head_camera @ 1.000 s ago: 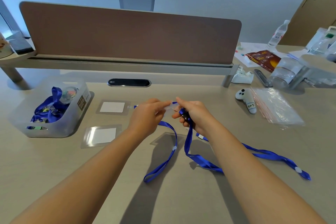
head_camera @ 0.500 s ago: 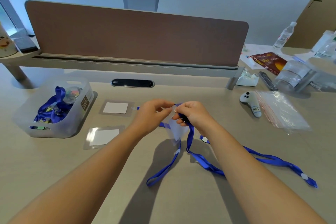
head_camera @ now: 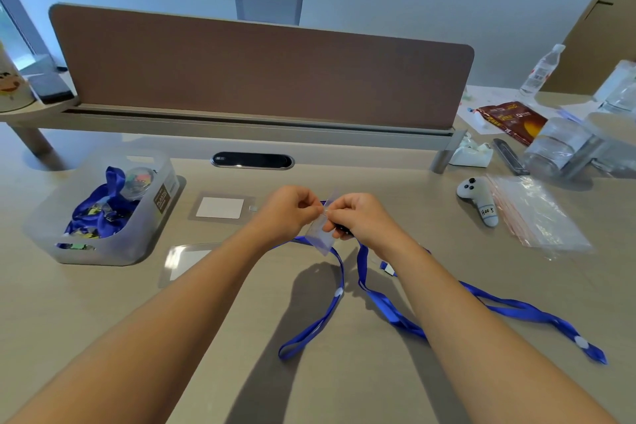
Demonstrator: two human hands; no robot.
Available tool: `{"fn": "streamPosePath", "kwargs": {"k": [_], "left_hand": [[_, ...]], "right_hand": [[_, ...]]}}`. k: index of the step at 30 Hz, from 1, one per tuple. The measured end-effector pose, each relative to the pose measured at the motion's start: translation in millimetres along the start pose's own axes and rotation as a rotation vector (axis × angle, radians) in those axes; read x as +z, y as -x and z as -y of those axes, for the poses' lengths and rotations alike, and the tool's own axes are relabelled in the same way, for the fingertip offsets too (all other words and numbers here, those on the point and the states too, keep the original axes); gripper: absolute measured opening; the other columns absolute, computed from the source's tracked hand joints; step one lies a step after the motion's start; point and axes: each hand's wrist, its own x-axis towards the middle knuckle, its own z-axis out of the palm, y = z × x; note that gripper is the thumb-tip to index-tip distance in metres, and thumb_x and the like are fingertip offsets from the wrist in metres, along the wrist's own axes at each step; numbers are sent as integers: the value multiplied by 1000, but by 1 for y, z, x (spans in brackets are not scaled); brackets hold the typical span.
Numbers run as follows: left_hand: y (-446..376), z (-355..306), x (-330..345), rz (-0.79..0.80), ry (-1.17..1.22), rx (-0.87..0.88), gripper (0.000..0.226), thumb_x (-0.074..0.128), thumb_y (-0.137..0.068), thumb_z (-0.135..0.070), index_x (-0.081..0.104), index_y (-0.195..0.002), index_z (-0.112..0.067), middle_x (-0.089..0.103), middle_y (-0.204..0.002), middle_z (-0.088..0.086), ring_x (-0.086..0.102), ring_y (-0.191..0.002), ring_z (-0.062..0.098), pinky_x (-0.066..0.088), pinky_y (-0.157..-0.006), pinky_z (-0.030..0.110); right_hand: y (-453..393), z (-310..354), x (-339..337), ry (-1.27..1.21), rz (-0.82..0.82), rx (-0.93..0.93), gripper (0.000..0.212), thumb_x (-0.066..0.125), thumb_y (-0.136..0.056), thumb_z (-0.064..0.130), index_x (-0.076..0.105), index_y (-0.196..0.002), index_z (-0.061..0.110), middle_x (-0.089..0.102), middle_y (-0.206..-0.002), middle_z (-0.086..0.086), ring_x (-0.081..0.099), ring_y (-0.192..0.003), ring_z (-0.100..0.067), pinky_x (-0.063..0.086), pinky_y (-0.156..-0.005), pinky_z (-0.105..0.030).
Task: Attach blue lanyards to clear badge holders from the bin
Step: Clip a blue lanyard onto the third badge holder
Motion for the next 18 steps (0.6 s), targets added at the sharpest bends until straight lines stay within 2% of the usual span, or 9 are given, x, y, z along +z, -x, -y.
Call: {"fn": "streamPosePath", "kwargs": {"k": [5, 10, 15, 18], "left_hand": [[0, 3, -1, -24, -41, 33, 13, 49, -87, -12, 57, -89, -2, 53, -73, 6, 50, -76, 23, 40, -61, 20], [-2, 5, -5, -50, -12, 45, 9, 49, -87, -10, 56, -85, -5, 54, -73, 7, 49, -73, 22, 40, -61, 22], [1, 9, -12, -44, 252, -28, 13, 46, -89, -17, 52, -79, -11, 55, -73, 2, 51, -69, 14, 44, -65, 22], [4, 16, -12, -67, 347, -146, 21, 44, -89, -31, 51, -82, -13, 53, -78, 1, 52, -79, 18, 44, -69, 27]], "right_hand": [[-5, 0, 5, 1, -6, -22, 25, 47, -91, 8, 54, -69, 18, 57, -65, 0, 49, -55, -7, 43, -53, -14], [-10, 0, 10, -14, -31, -60, 26, 46, -91, 7, 51, -69, 20, 55, -65, 0, 49, -56, -6, 41, -53, -12], [-19, 4, 10, -89, -45, -72, 26, 45, -92, 9, 52, -70, 20, 56, -70, 2, 53, -65, -5, 43, -58, -11], [-22, 8, 10, -86, -47, -56, 19, 47, -92, 13, 55, -76, 18, 57, -79, 3, 55, -79, -9, 44, -71, -19]]}}
